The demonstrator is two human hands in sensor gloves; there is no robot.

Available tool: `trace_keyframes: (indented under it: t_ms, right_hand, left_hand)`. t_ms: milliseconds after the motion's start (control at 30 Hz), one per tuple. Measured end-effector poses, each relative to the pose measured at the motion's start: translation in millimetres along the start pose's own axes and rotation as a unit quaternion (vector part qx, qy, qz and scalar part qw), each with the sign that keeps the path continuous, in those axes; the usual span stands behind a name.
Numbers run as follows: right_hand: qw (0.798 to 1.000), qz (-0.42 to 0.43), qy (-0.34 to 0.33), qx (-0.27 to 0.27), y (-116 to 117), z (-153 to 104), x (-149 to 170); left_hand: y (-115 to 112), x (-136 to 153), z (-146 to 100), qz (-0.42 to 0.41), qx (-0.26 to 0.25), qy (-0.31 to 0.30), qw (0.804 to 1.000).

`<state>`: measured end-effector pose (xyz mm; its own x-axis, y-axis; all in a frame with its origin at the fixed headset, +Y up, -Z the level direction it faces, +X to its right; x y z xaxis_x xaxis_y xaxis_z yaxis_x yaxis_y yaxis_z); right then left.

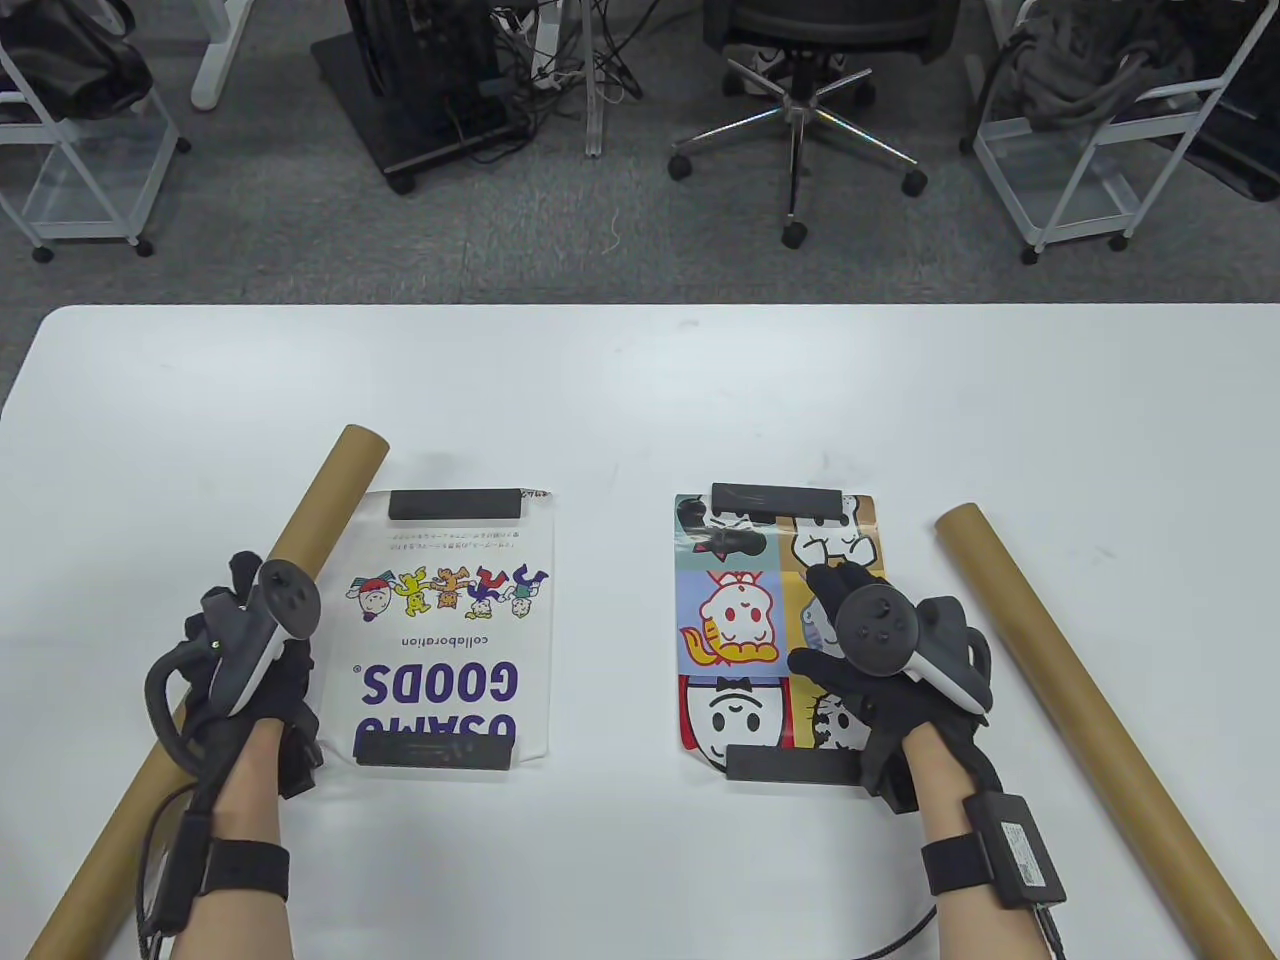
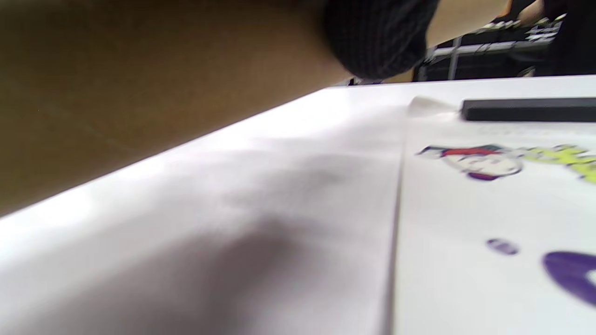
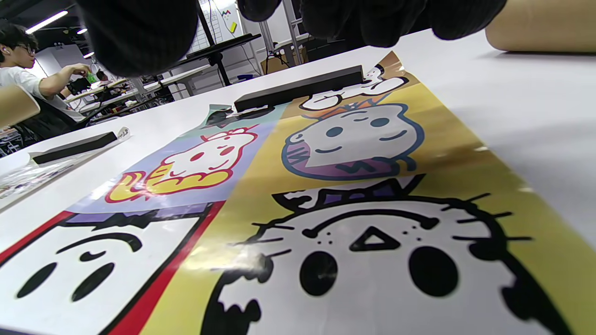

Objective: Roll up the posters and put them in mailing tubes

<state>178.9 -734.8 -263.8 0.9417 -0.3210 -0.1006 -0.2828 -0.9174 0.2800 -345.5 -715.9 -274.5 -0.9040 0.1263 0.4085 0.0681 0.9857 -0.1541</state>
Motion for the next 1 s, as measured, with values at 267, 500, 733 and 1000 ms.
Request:
trace_keyframes:
  t_ms: [267, 500, 733, 1000]
  right_hand:
    - [1.0, 0.005, 0.003, -0.002, 1, -1, 1]
    - [1.0, 0.02, 0.001, -0.004, 1, -1, 2]
    - [0.999, 0.047, -0.015, 0.005, -1, -3, -1]
    - [0.991, 0.12, -0.051, 0.034, -6, -7, -8]
  left_hand:
    - [20, -43, -25, 0.041, -0.06, -0.101, 0.992]
    - [25, -73, -46, 0.054, -0.097, -0.192, 0.975]
    - [27, -96, -68, 0.079, -0.13, -0.281, 0.948]
    - [29, -122, -95, 0.123, -0.172, -0.335, 0.918]
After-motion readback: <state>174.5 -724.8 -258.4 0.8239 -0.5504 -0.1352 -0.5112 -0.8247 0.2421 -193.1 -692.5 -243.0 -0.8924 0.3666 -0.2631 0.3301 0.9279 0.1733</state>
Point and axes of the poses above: the tracker on the back of each hand, its own x axis roughly to the little-finger side, its own z axis roughly from the wrist to the fingertips, y = z × x, the point moved 1 cm from there along z, roughly from the wrist to the fingertips, and after that the axes turned 1 degree about -x, right-handed, at the moved point
